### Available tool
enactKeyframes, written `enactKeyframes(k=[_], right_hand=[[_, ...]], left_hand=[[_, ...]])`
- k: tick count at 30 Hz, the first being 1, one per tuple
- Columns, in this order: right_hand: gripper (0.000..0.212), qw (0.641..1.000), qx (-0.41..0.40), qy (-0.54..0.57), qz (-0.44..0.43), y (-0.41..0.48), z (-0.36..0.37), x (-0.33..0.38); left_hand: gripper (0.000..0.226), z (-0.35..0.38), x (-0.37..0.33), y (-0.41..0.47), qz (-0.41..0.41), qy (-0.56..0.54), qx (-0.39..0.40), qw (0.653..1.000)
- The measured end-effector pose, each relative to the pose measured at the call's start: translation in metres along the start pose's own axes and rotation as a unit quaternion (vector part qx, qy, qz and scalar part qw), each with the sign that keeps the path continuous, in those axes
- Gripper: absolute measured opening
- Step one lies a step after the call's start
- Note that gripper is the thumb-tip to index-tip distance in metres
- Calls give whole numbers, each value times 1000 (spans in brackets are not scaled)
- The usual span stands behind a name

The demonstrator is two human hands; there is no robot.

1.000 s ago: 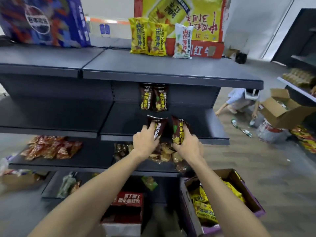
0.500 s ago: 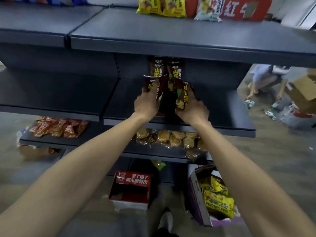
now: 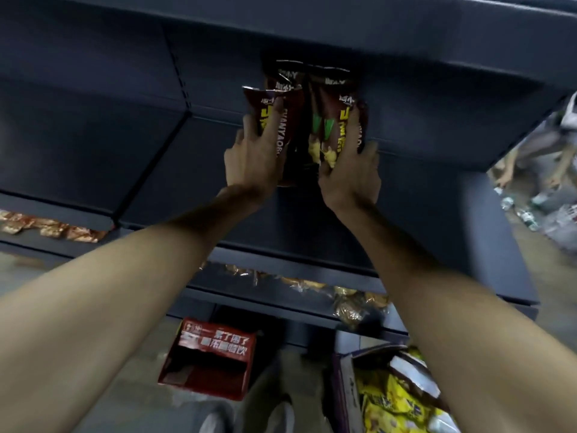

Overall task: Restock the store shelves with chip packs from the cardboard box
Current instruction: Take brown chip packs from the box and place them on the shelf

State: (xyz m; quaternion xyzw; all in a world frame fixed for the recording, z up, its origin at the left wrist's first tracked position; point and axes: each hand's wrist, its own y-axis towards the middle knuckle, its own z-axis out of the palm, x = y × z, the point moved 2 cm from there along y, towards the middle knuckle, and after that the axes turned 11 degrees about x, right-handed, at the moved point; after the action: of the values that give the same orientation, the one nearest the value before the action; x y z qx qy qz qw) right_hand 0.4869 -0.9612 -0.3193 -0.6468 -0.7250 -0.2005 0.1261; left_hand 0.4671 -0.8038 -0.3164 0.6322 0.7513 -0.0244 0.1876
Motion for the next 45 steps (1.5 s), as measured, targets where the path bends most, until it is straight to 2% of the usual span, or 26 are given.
enactKeyframes(k=[5, 10, 15, 19, 22, 27, 30, 33, 38, 45], right_hand=[[98, 995, -82, -32, -41, 15, 25, -1], [113, 996, -60, -60, -25, 19, 47, -3], [114, 997, -34, -70, 3, 23, 50, -1], [111, 998, -2, -54, 19, 21, 45, 2], [108, 999, 34, -23, 24, 18, 41, 3], [122, 994, 100, 35, 32, 9, 31, 7], [118, 992, 110, 52, 21, 0, 27, 8], [108, 996, 70, 59, 1, -4, 24, 11], [107, 995, -21, 84, -49, 6, 18, 15], [120, 997, 22, 74, -30, 17, 45, 7]], left_hand=[[81, 14, 4, 18, 13, 21, 4, 1000], [91, 32, 10, 20, 14, 35, -18, 999], [92, 35, 14, 25, 12, 22, -26, 999], [94, 29, 12, 20, 11, 28, 8, 1000], [107, 21, 11, 15, 9, 25, 61, 998], [126, 7, 14, 4, -15, 4, 133, 991], [127, 1, 17, -1, -6, -13, 164, 986], [116, -3, 16, -3, 6, -16, 144, 989], [107, -5, 14, 2, 40, -57, 42, 997], [105, 28, 20, 9, 34, -102, 41, 993]])
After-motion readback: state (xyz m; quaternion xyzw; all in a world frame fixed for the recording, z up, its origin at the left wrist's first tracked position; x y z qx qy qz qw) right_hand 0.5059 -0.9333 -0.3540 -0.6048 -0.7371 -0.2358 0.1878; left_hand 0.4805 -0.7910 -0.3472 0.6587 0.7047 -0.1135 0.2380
